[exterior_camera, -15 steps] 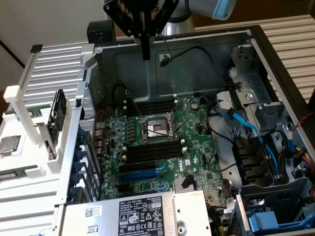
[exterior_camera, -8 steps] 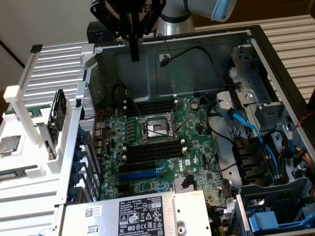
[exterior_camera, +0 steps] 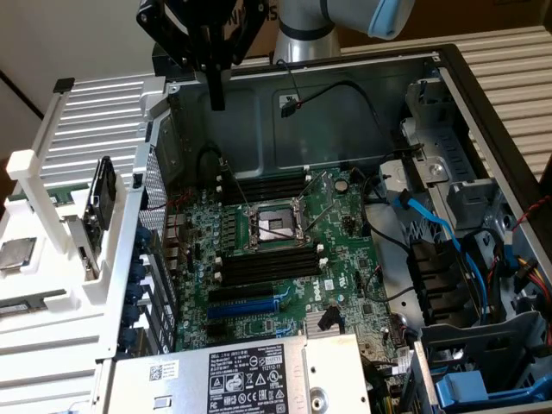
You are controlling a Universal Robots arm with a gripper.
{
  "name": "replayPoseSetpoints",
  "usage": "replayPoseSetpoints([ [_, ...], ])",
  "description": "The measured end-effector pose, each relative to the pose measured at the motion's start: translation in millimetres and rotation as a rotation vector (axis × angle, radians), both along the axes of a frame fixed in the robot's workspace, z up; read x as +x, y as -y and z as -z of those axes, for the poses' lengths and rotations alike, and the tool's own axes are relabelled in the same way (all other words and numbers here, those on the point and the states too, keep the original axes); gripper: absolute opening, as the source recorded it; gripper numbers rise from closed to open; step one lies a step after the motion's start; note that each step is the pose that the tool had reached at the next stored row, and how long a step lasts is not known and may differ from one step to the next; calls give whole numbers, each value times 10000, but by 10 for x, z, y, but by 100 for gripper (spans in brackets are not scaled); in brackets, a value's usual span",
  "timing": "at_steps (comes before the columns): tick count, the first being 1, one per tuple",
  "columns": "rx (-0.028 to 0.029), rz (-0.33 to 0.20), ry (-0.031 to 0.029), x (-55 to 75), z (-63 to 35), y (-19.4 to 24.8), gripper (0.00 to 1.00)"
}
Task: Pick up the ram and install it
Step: 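Reach for the ram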
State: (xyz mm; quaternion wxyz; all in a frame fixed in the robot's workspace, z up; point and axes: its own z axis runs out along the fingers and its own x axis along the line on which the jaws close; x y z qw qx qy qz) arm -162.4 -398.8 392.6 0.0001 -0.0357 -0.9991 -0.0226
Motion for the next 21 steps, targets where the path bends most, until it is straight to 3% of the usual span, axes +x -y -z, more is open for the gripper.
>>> replayPoseSetpoints([
  [1, -4, -10, -49, -4, 0, 0, 11],
  [5, -11, -59, -57, -64, 1, 0, 11],
  [9, -97, -106, -54, -114, 1, -1, 11],
  [21, -104, -145, 4, -374, 3, -1, 11],
])
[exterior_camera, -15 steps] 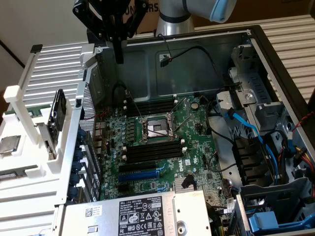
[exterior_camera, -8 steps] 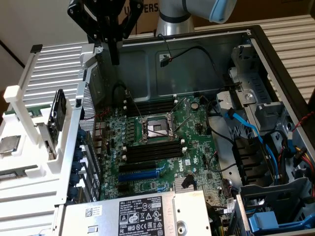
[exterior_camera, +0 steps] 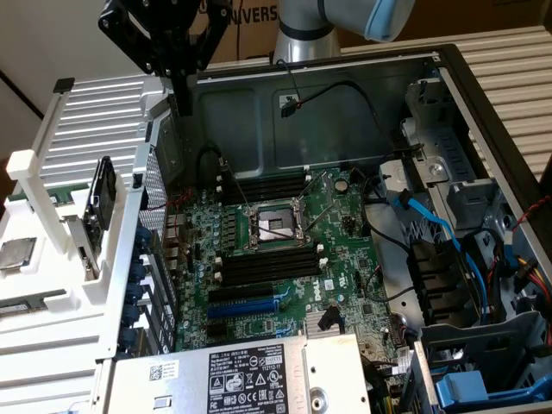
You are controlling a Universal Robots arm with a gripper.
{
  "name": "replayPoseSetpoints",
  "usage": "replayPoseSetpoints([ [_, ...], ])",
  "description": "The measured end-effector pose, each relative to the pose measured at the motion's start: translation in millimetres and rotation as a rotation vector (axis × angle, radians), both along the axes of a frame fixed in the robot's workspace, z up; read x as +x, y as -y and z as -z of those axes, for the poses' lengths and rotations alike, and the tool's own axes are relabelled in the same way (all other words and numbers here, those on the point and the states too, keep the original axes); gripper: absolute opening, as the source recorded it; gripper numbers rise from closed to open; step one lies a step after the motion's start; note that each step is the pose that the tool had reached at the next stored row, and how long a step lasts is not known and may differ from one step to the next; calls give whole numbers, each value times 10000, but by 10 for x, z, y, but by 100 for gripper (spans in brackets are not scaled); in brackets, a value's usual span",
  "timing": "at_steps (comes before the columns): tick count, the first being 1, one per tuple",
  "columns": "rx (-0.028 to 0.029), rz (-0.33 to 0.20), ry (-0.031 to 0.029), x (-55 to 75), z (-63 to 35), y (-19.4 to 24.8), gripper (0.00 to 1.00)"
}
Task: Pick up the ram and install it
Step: 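Reach for the ram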
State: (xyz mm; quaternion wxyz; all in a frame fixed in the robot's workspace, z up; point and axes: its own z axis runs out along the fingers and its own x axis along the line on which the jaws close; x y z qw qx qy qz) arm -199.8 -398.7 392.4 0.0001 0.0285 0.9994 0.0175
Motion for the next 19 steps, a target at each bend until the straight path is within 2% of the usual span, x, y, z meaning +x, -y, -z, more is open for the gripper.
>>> replayPoseSetpoints([
  [6, -1, -18, 11, -194, 0, 0, 11],
  [19, -1, -29, 11, -763, 1, 0, 11],
])
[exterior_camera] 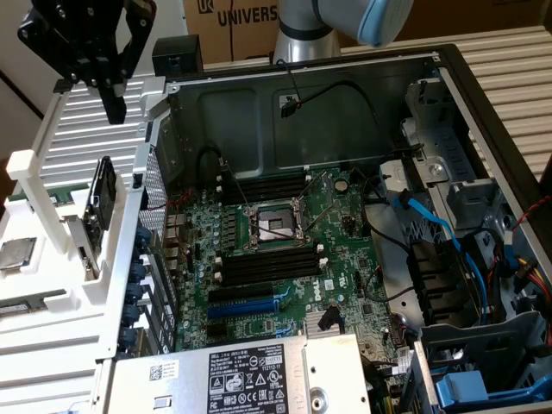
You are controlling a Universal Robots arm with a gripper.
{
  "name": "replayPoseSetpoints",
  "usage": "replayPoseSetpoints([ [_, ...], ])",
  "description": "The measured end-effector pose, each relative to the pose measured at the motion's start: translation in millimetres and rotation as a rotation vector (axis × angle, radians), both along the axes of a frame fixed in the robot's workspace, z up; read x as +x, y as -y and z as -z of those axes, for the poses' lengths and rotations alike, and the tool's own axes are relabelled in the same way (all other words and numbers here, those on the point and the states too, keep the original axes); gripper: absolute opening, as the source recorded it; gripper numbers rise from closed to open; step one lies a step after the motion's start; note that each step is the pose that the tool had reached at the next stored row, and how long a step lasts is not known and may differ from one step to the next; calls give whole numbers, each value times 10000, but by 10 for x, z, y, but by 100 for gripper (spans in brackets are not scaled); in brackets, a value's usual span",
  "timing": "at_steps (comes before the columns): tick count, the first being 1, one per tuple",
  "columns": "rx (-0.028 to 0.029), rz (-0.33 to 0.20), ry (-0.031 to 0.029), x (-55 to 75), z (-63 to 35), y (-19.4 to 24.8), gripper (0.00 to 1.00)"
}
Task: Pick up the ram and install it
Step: 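Reach for the ram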
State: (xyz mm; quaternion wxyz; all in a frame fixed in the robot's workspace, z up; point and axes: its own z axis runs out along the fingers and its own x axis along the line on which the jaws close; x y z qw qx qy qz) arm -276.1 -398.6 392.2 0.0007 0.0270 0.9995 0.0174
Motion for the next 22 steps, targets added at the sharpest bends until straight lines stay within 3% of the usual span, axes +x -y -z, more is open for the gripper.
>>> replayPoseSetpoints([
  [22, 1, -11, 0, -1046, 20, 0, 11],
])
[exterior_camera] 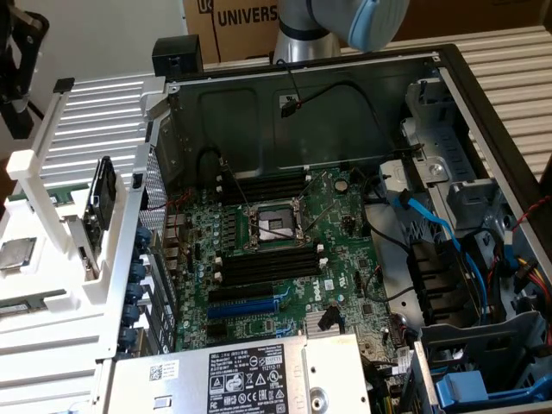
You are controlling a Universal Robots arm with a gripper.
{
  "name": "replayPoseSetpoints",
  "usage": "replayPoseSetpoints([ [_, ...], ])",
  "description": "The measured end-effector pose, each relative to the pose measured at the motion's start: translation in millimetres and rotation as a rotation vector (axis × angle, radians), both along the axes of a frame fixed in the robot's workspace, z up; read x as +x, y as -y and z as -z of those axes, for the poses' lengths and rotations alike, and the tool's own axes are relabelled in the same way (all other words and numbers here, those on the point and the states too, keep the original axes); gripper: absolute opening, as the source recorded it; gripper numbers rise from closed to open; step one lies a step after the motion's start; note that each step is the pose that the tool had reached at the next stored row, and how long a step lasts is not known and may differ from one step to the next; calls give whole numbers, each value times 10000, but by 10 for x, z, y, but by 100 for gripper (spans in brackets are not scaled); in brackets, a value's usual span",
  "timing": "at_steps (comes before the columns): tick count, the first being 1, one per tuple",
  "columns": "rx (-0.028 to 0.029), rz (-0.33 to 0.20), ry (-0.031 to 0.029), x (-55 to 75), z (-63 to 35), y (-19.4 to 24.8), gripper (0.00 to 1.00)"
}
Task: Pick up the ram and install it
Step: 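Reach for the ram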
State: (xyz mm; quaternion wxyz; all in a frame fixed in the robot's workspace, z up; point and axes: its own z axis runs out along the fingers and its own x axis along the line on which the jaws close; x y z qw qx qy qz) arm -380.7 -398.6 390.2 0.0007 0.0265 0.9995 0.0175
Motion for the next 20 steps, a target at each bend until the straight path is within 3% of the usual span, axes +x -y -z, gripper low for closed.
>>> replayPoseSetpoints([
  [13, 0, -20, 1, -560, 23, 0, 11],
  [20, 0, -23, 0, -592, 24, 0, 11],
])
